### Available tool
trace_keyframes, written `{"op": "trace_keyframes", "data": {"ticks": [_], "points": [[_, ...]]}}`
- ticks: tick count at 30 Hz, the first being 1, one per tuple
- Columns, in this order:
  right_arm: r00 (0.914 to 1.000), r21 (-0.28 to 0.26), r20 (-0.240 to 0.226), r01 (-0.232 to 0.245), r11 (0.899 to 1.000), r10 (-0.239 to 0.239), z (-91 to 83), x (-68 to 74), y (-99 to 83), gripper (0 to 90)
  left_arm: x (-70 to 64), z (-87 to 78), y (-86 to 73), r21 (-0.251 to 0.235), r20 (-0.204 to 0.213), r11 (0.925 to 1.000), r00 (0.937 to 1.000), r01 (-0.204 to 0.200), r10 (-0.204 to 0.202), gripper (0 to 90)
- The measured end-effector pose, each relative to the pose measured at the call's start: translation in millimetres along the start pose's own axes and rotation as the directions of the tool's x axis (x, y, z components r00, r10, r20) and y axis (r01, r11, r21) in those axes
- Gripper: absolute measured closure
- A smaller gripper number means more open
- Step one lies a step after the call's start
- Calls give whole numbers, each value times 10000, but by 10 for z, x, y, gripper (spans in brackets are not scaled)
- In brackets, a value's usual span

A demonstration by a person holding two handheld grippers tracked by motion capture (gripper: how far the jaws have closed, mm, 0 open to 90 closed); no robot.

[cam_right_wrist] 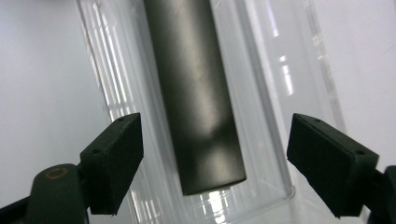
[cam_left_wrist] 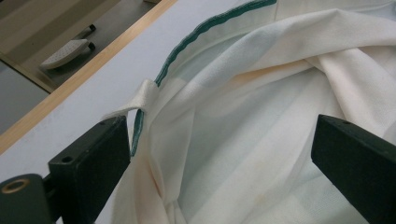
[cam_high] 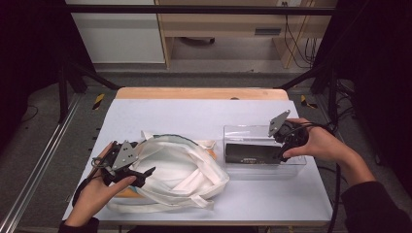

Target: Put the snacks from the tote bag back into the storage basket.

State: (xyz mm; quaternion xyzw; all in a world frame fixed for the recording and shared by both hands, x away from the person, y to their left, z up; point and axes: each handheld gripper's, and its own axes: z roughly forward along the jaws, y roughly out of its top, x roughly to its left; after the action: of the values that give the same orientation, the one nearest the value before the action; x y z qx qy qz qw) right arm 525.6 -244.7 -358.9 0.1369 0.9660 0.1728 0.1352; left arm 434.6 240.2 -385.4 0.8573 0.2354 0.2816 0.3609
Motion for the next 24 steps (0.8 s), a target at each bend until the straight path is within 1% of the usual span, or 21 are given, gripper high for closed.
{"op": "trace_keyframes", "data": {"ticks": [1, 4, 5, 6, 8, 9, 10, 11, 12, 13, 15, 17, 19, 20, 21, 22, 23, 24], "points": [[9999, -87, 119, -62, 9999, 63, -8, 1, 10, 190, 1, 0, -1, -3, 3, 10000, 10000, 9, -9, 47], [9972, -235, 529, -510, 9984, 522, -51, 10, 59, 164, -1, -5, -2, -9, -15, 10000, 10000, 18, -18, 47], [9941, -386, 708, -802, 9960, 827, -71, 21, 85, 163, -1, -9, -1, -19, -31, 10000, 10000, 10, -10, 47], [9914, -473, 845, -961, 9942, 999, -86, 27, 102, 160, -2, -14, 1, -35, -27, 10000, 10000, 11, -11, 47], [9816, -805, 1212, -1382, 9871, 1473, -137, 46, 153, 152, 0, -24, 3, -77, -22, 10000, 10000, 28, -28, 46], [9725, -1144, 1353, -1748, 9779, 1896, -180, 64, 190, 145, 1, -28, 1, -88, -25, 9999, 10000, 56, -56, 46], [9663, -1407, 1401, -1965, 9703, 2160, -209, 75, 209, 145, 10, -35, -2, -95, -20, 9999, 10000, 36, -37, 46], [9537, -1924, 1390, -2383, 9519, 2668, -268, 98, 241, 145, 14, -38, -8, -120, -5, 9999, 10000, 68, -68, 46], [9451, -2399, 1370, -2588, 9357, 2966, -320, 113, 260, 144, 17, -41, -12, -130, 5, 9999, 10000, 96, -96, 45], [9360, -2776, 1287, -2832, 9180, 3276, -355, 132, 278, 144, 24, -48, -17, -138, -33, 9999, 9999, 101, -102, 45], [9198, -3496, 1147, -3161, 8820, 3752, -459, 188, 325, 128, 26, -55, -21, -162, -35, 9998, 9999, 150, -151, 45], [9143, -3855, 1074, -3237, 8641, 3904, -513, 242, 360, 121, 28, -65, -20, -204, -79, 9996, 9998, 188, -190, 44], [9084, -4091, 1202, -3223, 8537, 4005, -560, 307, 397, 115, 39, -85, -19, -243, -118, 9995, 9997, 218, -221, 44], [9039, -4146, 1231, -3282, 8487, 4097, -574, 332, 411, 113, 45, -95, -21, -272, -162, 9993, 9995, 258, -263, 44], [8979, -4292, 1235, -3356, 8385, 4226, -583, 354, 421, 111, 51, -104, -24, -291, -173, 9992, 9995, 277, -282, 45], [8928, -4385, 1244, -3420, 8311, 4330, -590, 370, 426, 111, 62, -120, -31, -317, -195, 9990, 9992, 328, -335, 44], [8838, -4544, 1249, -3530, 8178, 4509, -601, 398, 435, 108, 70, -134, -37, -356, -238, 9987, 9990, 375, -384, 45], [8781, -4681, 1279, -3563, 8087, 4610, -609, 420, 442, 109, 78, -149, -44, -375, -265, 9985, 9988, 407, -417, 44]]}}
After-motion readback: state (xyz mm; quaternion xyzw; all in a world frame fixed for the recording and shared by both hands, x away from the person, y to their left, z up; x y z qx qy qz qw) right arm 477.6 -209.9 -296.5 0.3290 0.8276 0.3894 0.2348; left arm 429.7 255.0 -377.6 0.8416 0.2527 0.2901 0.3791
